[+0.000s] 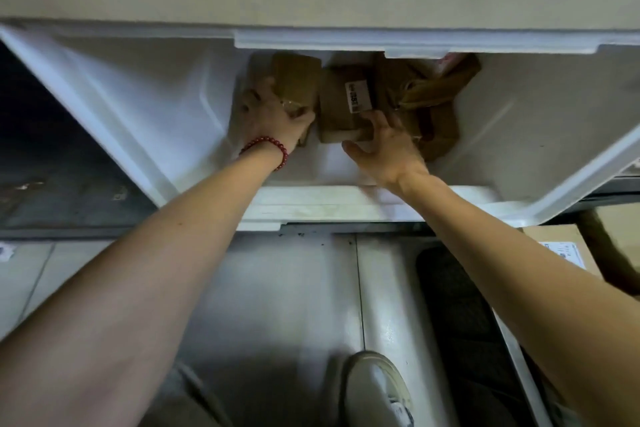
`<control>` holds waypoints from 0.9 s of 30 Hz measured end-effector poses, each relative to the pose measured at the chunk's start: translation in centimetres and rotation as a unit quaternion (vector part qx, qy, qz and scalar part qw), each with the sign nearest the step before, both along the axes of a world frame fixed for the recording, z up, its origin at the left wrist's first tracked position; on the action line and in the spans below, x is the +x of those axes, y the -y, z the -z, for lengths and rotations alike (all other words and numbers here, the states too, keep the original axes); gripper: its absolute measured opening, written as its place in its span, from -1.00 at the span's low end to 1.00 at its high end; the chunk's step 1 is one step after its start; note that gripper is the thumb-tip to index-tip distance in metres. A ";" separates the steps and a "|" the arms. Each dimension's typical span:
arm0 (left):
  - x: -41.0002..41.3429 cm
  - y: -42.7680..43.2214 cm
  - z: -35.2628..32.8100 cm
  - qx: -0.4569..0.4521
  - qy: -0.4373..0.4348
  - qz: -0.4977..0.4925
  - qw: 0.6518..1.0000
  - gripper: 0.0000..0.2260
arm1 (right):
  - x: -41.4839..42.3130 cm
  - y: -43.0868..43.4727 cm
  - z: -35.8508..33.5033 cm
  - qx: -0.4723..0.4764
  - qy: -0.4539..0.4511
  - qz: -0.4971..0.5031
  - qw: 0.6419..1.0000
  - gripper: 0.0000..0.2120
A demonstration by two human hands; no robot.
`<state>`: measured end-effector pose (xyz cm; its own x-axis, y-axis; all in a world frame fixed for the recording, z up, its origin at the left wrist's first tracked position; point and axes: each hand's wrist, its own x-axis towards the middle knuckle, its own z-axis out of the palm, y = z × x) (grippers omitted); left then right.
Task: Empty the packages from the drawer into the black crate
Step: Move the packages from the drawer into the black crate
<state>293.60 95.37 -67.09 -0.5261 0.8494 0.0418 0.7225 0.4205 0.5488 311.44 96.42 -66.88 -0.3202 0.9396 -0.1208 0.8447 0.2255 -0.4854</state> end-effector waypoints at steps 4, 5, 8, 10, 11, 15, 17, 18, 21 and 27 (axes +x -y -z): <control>0.1 2.7 -3.0 0.123 0.066 0.006 0.990 -0.16 | 0.2 0.9 -2.1 0.000 -0.074 0.035 0.997 -0.38; 0.0 3.5 -3.7 0.134 0.091 0.029 0.986 -0.18 | 0.4 1.2 -2.7 0.004 -0.088 0.039 0.995 -0.37; 1.1 7.1 -5.2 0.126 0.098 0.086 0.983 -0.24 | 1.1 3.4 -4.2 -0.020 -0.137 0.053 0.989 -0.37; 2.7 9.8 -5.6 0.151 0.105 0.088 0.979 -0.27 | 1.2 5.2 -4.6 -0.037 -0.173 0.061 0.982 -0.37; 3.6 11.1 -5.6 0.165 0.118 0.090 0.975 -0.29 | 1.4 6.1 -4.7 -0.038 -0.196 0.067 0.978 -0.38; 6.4 16.0 -6.3 0.193 0.181 0.097 0.960 -0.33 | 2.9 10.2 -5.4 -0.073 -0.314 0.138 0.936 -0.38; 7.2 18.1 -7.3 0.187 0.203 0.102 0.956 -0.33 | 4.0 12.4 -5.4 -0.101 -0.359 0.187 0.909 -0.39; 7.6 19.0 -7.6 0.178 0.219 0.109 0.953 -0.33 | 4.6 13.5 -5.3 -0.114 -0.374 0.205 0.897 -0.42; 8.7 21.9 -8.2 0.162 0.290 0.130 0.934 -0.27 | 6.0 16.5 -5.9 -0.149 -0.427 0.231 0.862 -0.67; 11.6 26.2 -6.8 0.136 0.421 0.056 0.895 -0.24 | 9.4 22.6 -7.4 -0.189 -0.463 0.223 0.837 -0.71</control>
<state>305.15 69.21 -60.28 -0.3814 0.9171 -0.1162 0.0330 0.1391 0.9897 320.85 73.86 -59.47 -0.0696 0.9413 -0.3304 0.0265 -0.3293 -0.9438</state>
